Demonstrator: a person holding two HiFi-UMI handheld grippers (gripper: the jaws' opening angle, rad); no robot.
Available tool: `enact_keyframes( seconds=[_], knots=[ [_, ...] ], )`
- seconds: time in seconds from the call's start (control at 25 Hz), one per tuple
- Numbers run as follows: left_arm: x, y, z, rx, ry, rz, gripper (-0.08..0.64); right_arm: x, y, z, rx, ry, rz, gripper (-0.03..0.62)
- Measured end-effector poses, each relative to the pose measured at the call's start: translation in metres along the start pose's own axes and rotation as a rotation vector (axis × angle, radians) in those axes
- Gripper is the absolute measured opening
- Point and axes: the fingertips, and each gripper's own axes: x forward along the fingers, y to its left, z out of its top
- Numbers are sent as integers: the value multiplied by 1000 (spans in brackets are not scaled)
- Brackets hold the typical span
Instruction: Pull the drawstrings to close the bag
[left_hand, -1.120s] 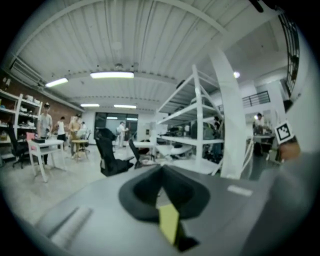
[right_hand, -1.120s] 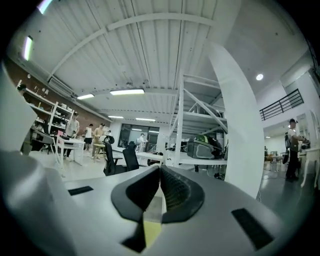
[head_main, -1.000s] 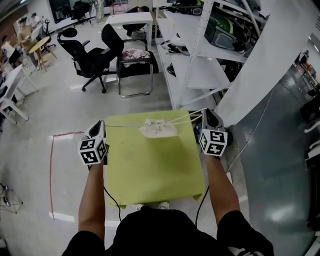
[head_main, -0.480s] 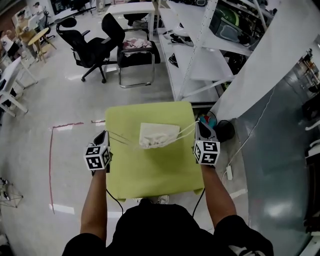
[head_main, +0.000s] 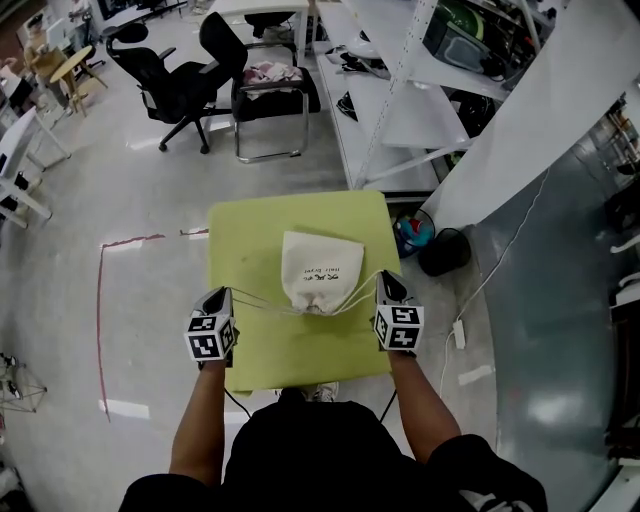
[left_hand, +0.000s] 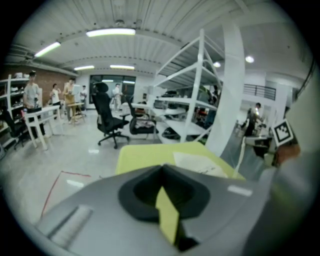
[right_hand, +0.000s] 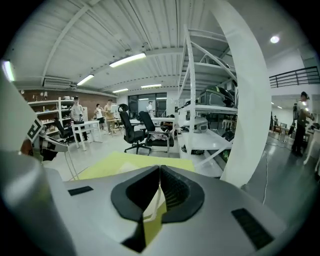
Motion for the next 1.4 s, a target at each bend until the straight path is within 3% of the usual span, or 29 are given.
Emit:
enact_keyframes(
  seconds=[0.36,0.48,0.52,0.6,0.88,1.16,1.4],
  knots=[
    [-2,-7,-46,1,82,6,21,-2,13,-56,-57,153,54,12],
    [-7,-9,-68,-19,128,6,158,-3,13,-70,-47,202,70,48],
    [-9,-9,-75,-23,146,2,172,-3,12,-75,-42,219,70,100],
    [-12,-10,-89,-21,183,-6,187,-5,10,-86,-34,248,69,133],
    [-23,-24,-136,-15,319,-75,206,-13,11,-127,-17,361,116,141],
    [-31,-30,-164,10,412,-91,204,-20,9,-162,-15,487,139,141],
    [-32,-28,-166,-6,386,-71,204,-24,12,-166,-37,484,142,141]
  ],
)
